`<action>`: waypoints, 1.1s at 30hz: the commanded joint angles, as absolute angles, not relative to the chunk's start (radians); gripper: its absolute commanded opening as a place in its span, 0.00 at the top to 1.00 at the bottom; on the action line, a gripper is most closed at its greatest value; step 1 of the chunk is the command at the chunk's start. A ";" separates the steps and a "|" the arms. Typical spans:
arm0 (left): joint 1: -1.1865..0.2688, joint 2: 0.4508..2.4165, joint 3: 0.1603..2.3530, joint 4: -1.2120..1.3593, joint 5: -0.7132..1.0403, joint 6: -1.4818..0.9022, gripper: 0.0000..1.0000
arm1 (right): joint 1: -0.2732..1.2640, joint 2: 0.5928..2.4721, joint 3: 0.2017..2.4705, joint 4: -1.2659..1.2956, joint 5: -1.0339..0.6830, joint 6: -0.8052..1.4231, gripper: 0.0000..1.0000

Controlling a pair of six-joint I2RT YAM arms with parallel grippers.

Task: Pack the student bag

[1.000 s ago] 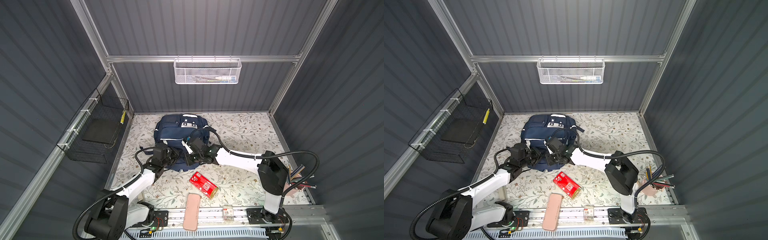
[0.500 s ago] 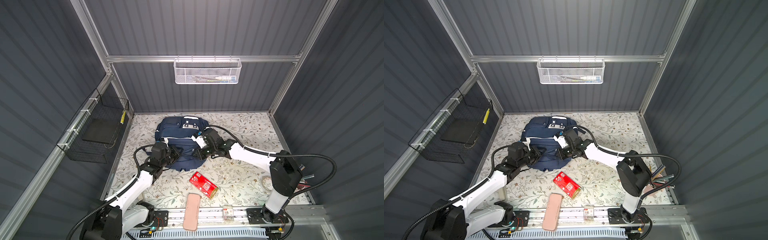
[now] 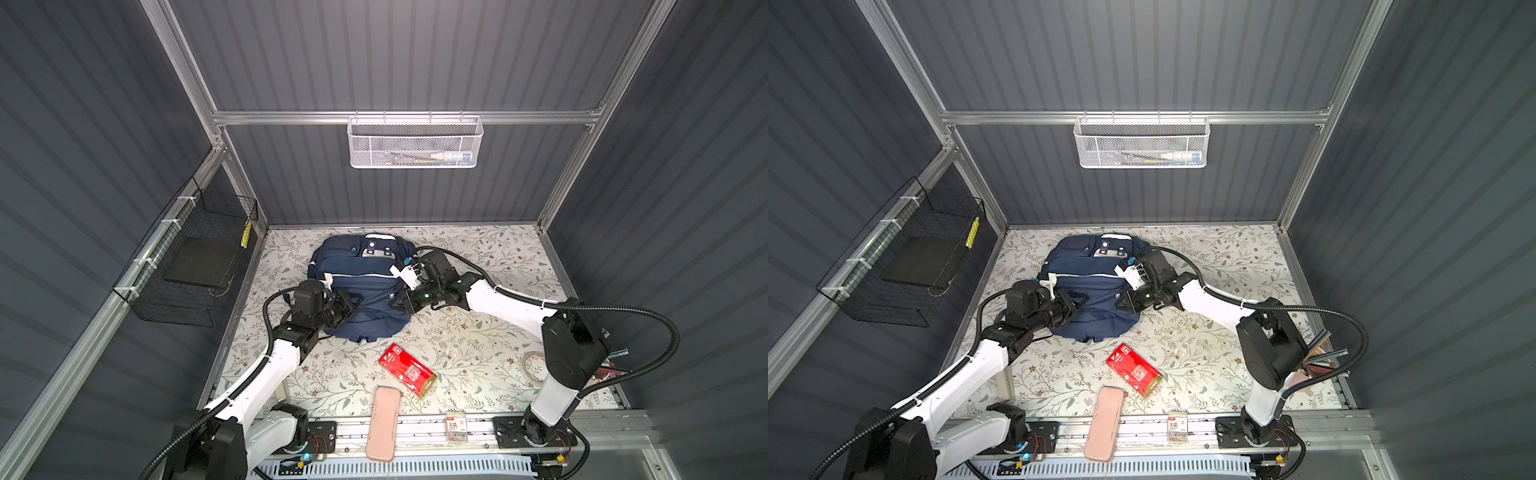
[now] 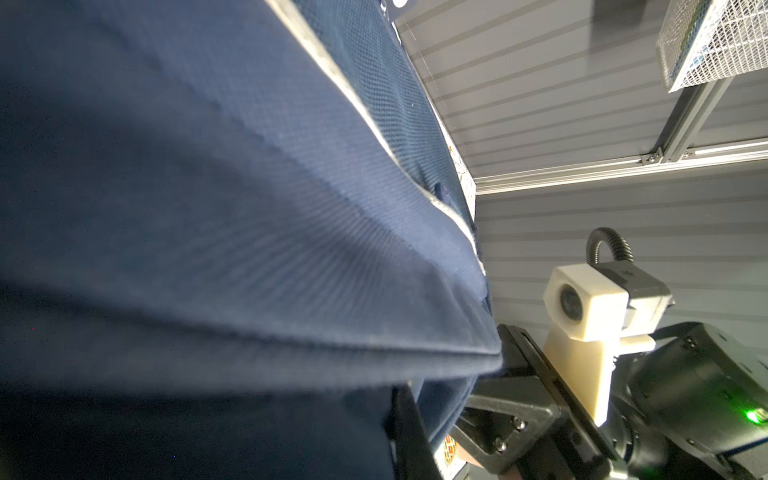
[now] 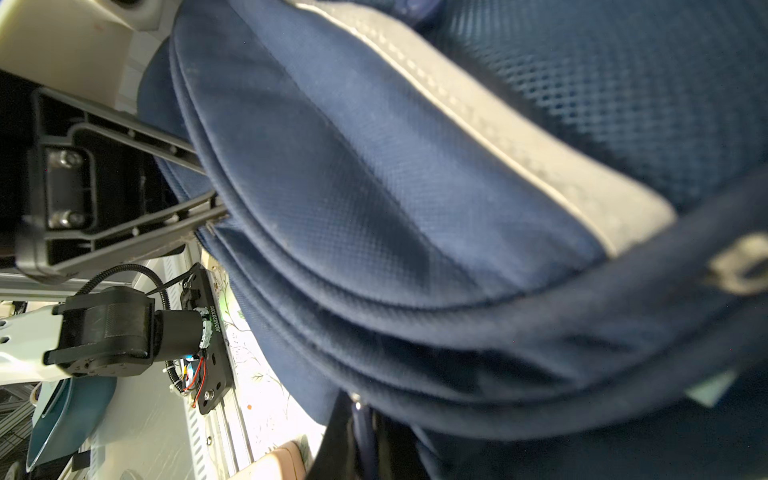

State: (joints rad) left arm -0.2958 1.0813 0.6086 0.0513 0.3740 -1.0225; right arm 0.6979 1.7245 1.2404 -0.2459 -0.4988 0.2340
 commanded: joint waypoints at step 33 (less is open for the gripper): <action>-0.277 1.081 0.729 -0.030 0.337 -0.910 1.00 | 0.828 1.736 1.367 -0.429 -0.120 0.284 1.00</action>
